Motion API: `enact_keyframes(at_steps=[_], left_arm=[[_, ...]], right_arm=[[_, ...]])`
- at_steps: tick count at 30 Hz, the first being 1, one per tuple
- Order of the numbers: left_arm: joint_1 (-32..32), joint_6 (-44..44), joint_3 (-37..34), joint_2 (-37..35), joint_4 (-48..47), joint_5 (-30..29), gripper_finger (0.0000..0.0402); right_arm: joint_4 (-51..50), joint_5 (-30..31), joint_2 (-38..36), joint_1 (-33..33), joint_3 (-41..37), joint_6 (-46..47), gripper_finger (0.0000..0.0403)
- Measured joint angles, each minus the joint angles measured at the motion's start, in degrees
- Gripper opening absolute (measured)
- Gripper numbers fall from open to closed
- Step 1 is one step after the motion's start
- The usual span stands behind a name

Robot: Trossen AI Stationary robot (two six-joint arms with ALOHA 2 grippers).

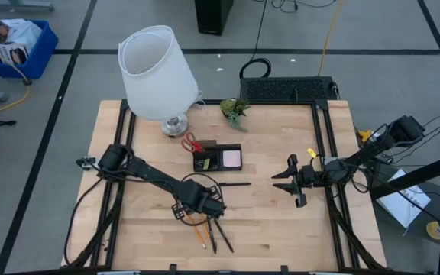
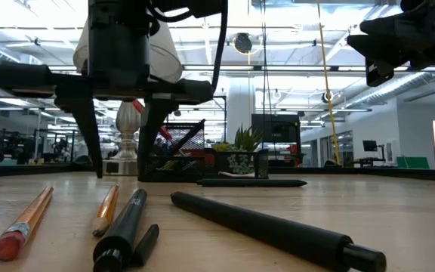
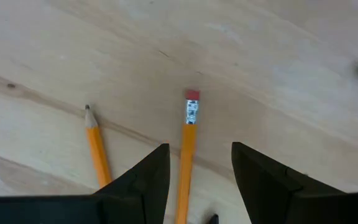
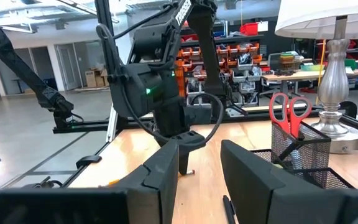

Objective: Pick and place office supplies into organizer
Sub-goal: Put the right pencil into the black desk organizer

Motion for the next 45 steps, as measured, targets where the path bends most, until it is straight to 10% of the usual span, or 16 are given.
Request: enact_keyframes(at_steps=[23, 45], left_arm=[[2.0, 5.0, -19.9, -10.0, 22.9, 4.2, 0.0175], [6.2, 7.6, -20.0, -9.5, 23.7, 10.1, 0.0175]], right_arm=[[-0.8, 0.0, 0.0, 0.0, 0.0, 0.0, 0.0116], [-0.8, 0.0, 0.0, 0.0, 0.0, 0.0, 0.0116]])
